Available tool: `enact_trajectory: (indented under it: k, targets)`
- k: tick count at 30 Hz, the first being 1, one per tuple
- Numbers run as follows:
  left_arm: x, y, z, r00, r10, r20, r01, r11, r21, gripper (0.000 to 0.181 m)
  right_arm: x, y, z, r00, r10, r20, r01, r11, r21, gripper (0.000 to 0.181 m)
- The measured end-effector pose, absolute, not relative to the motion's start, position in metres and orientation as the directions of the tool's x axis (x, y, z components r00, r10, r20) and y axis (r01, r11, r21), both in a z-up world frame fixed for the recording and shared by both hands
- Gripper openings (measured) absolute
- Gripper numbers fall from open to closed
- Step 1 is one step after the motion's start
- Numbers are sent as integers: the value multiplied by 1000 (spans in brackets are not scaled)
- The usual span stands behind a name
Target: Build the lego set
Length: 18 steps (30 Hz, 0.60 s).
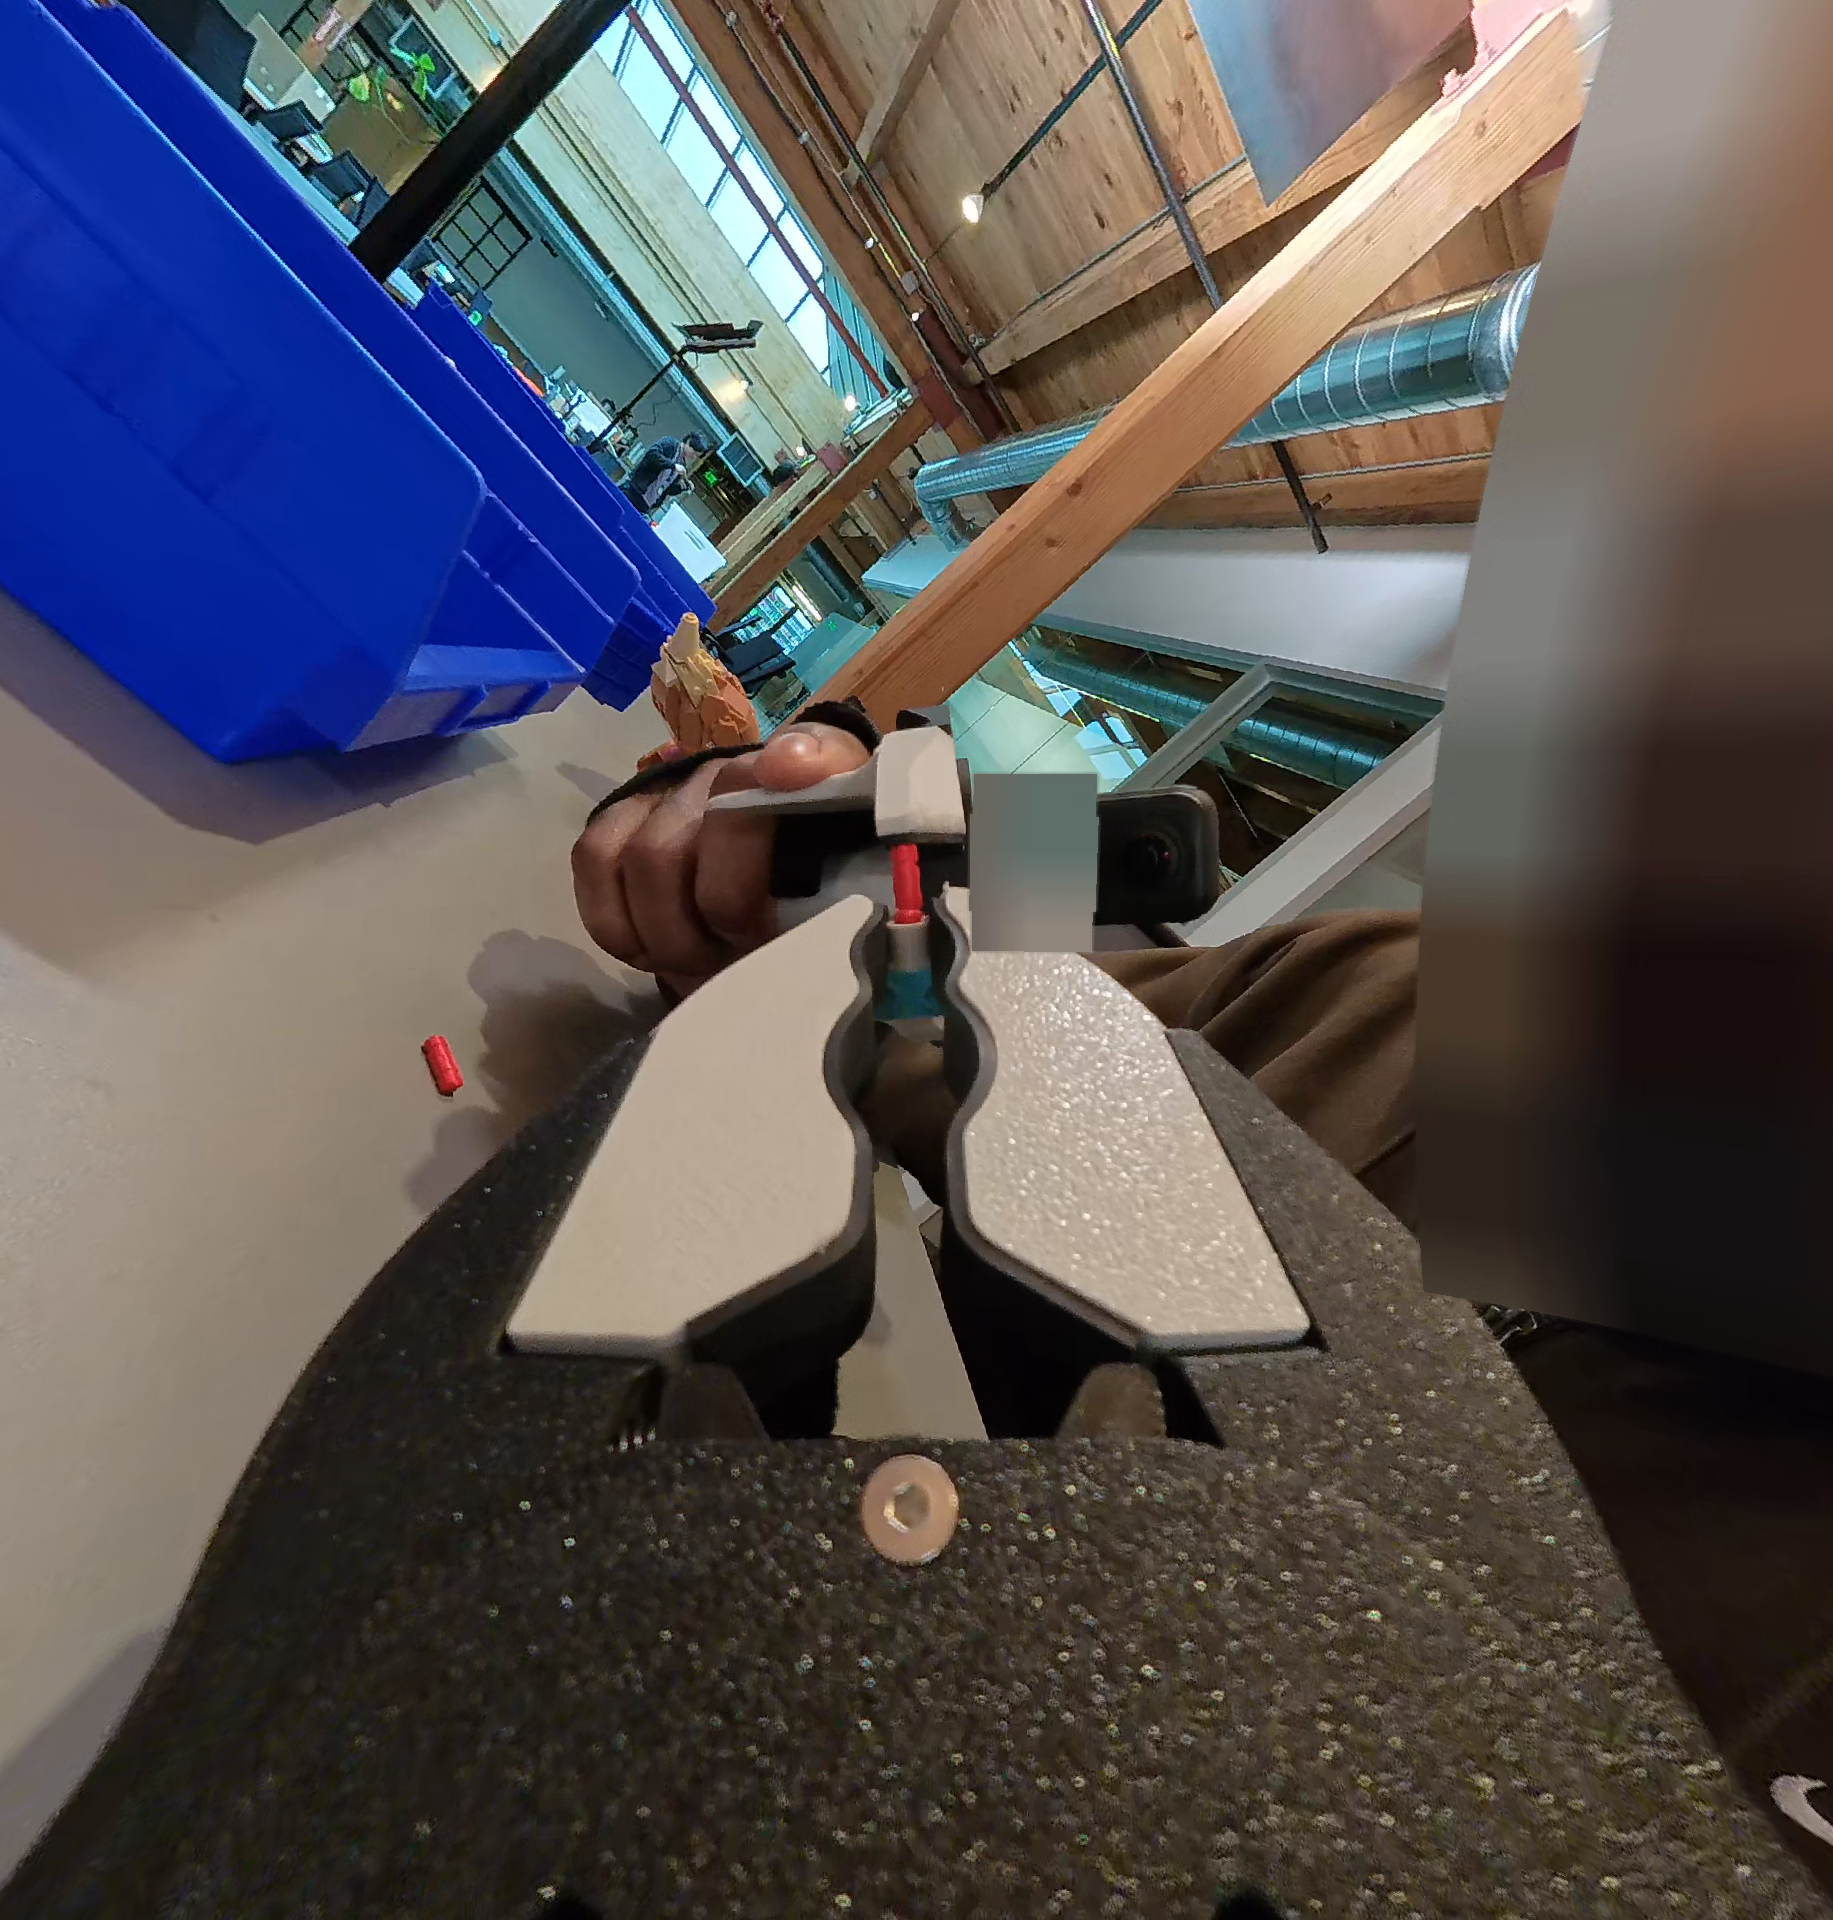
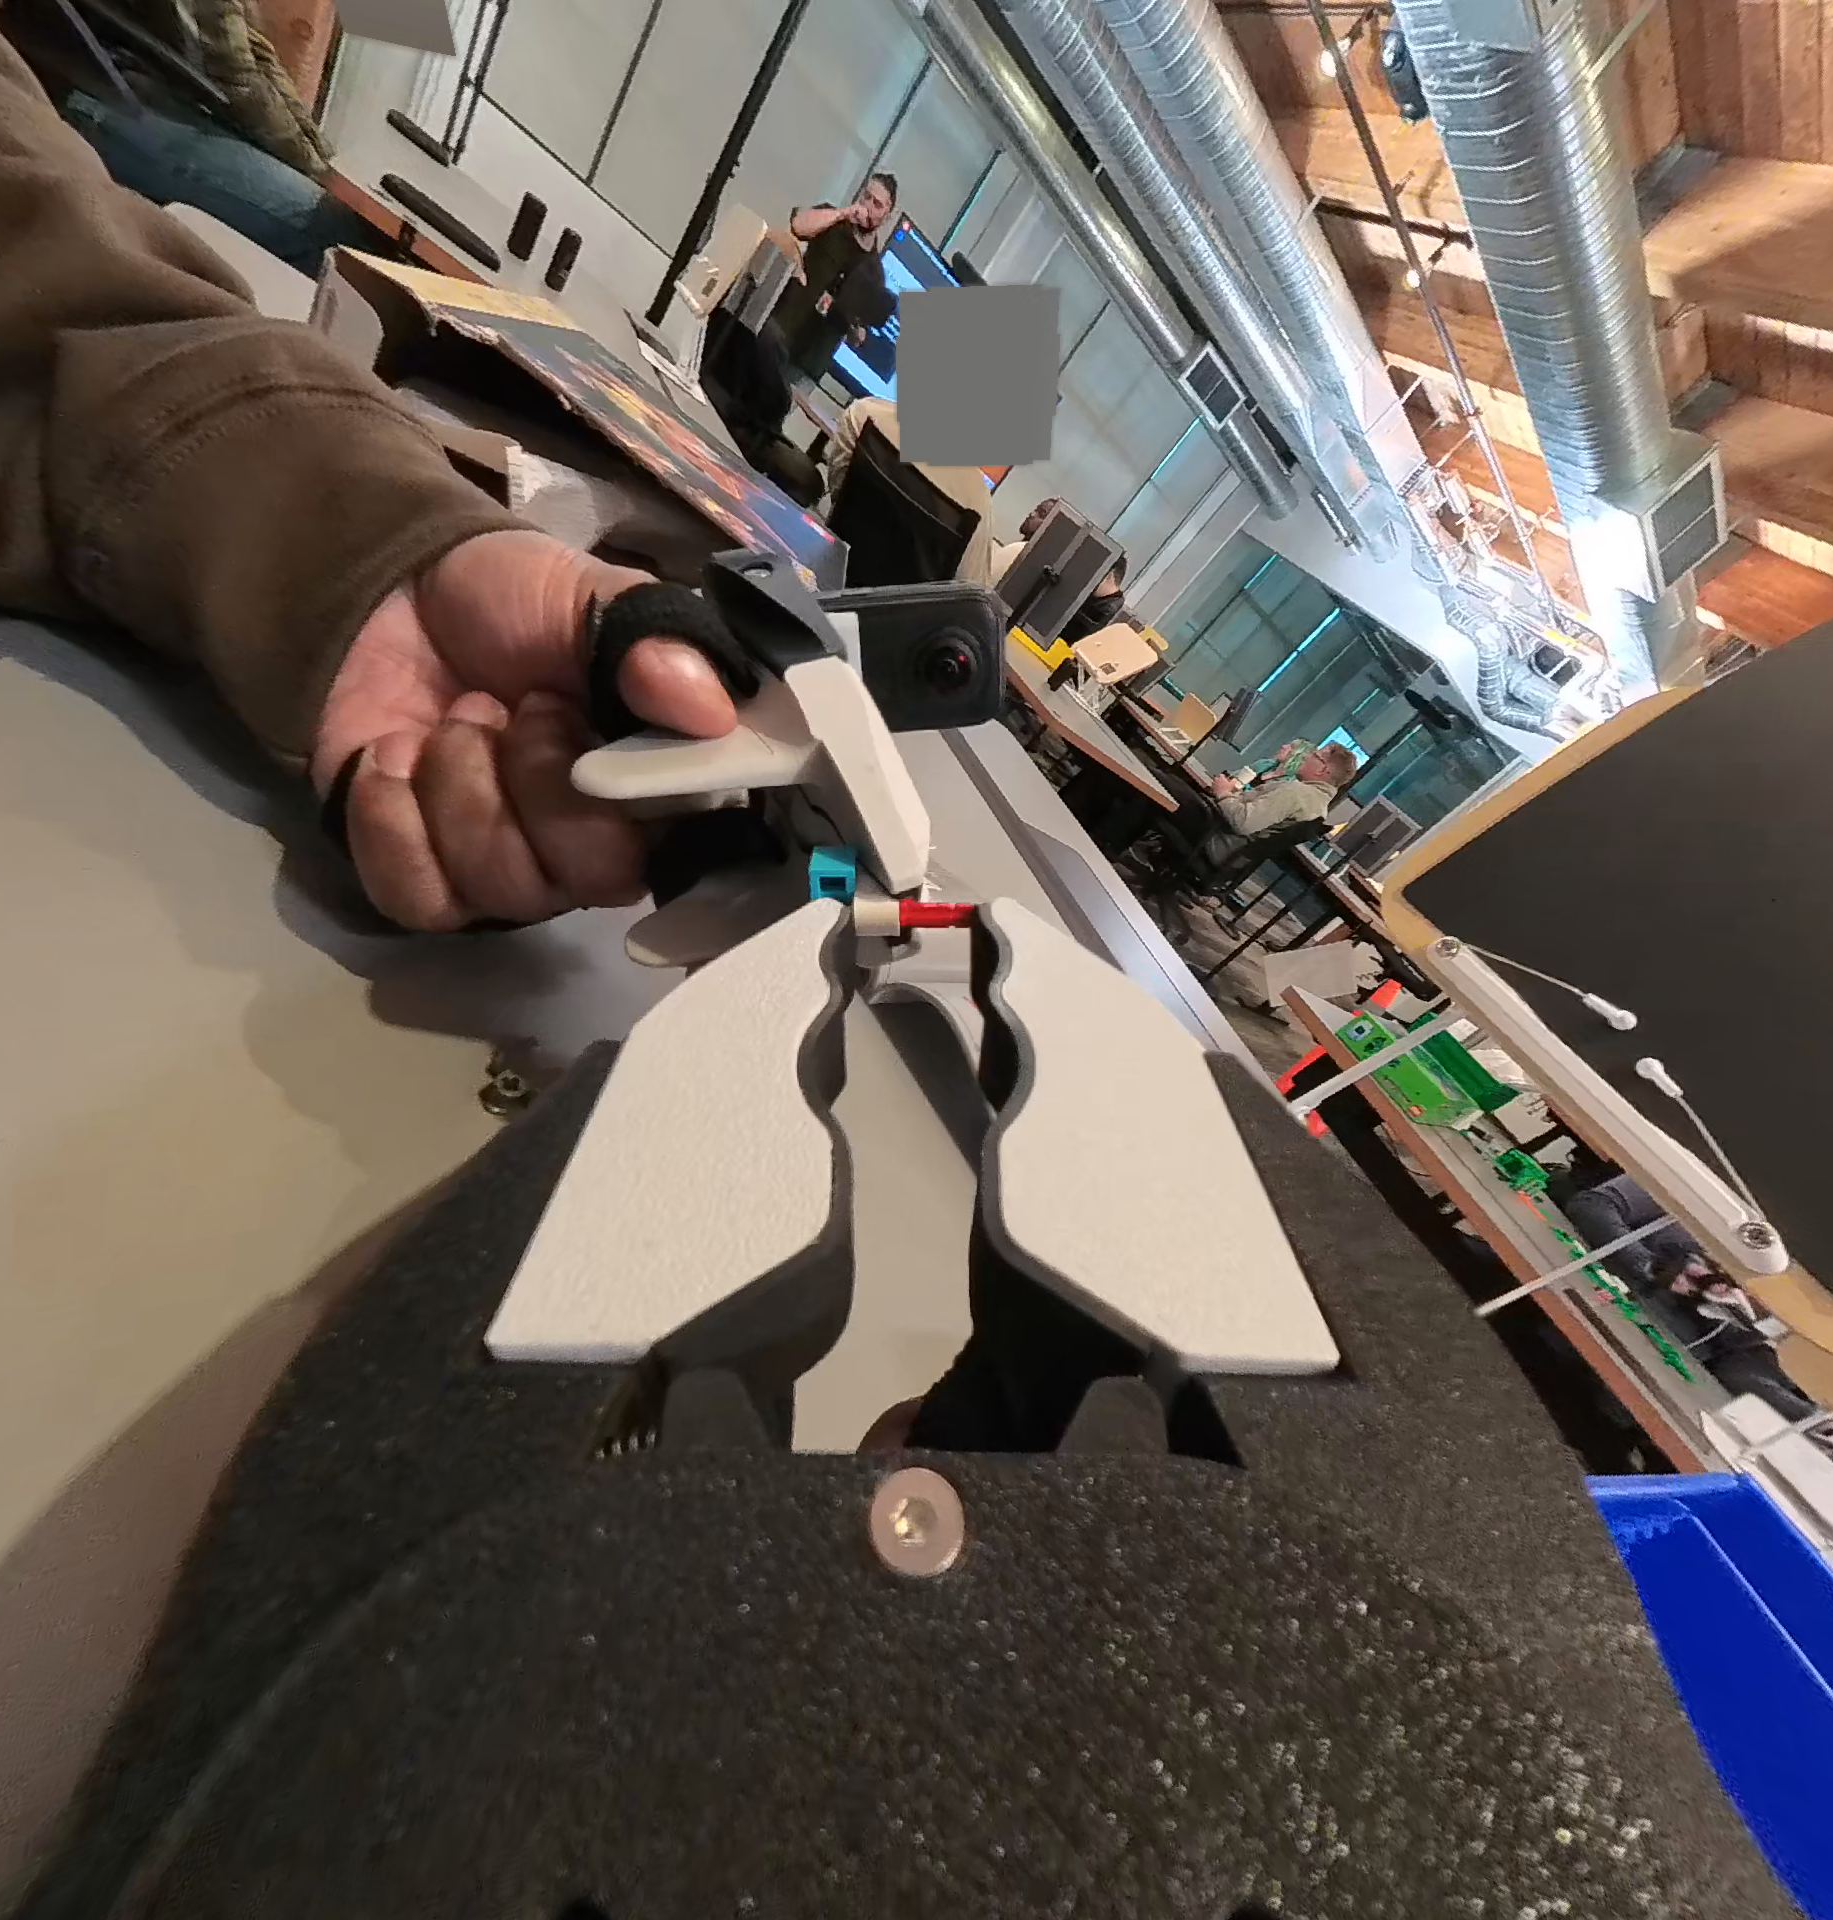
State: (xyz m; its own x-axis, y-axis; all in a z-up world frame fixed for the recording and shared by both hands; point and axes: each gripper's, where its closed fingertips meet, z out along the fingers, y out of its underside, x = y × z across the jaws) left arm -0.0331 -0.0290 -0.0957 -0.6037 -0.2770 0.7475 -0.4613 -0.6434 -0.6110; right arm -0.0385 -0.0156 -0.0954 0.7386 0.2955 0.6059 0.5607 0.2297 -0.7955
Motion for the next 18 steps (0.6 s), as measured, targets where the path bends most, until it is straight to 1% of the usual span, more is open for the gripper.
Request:
enact_trajectory:
  k: [18]
  targets:
    - [-34,-31,-96,-609,-285,740,-461,-631,-623,7,-40,-18,-96,725,313,614,575,216,-789,20]
